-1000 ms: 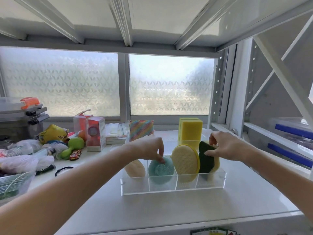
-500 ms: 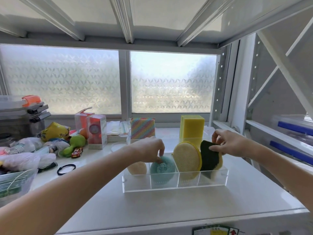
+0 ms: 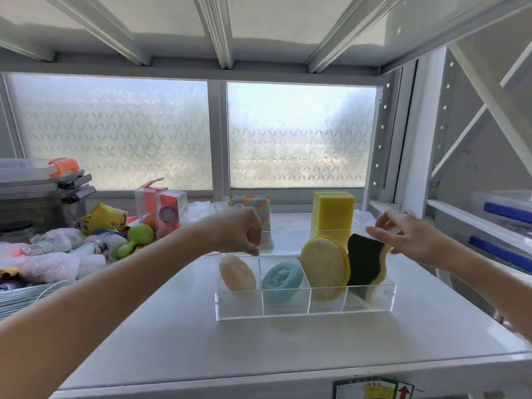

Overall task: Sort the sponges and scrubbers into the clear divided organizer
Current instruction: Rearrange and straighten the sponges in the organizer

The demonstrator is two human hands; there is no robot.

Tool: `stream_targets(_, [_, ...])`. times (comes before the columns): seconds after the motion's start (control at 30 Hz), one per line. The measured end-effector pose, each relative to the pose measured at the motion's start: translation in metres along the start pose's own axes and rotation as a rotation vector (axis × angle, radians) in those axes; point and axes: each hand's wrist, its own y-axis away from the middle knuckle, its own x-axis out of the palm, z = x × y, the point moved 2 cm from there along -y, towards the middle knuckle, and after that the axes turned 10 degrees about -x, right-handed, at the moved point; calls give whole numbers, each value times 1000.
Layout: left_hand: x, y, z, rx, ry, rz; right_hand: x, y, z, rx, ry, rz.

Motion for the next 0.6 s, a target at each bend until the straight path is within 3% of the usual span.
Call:
stream_targets(0.17, [17,21,27,-196,-29,173,7,1,-4,86,-151,38])
stream_targets(0.37, [21,28,35,-147,172,207,21,3,-8,88,-162,19])
stream_targets(0.6, [28,31,40,-137,178,154,26,10,-5,74,-122,-12])
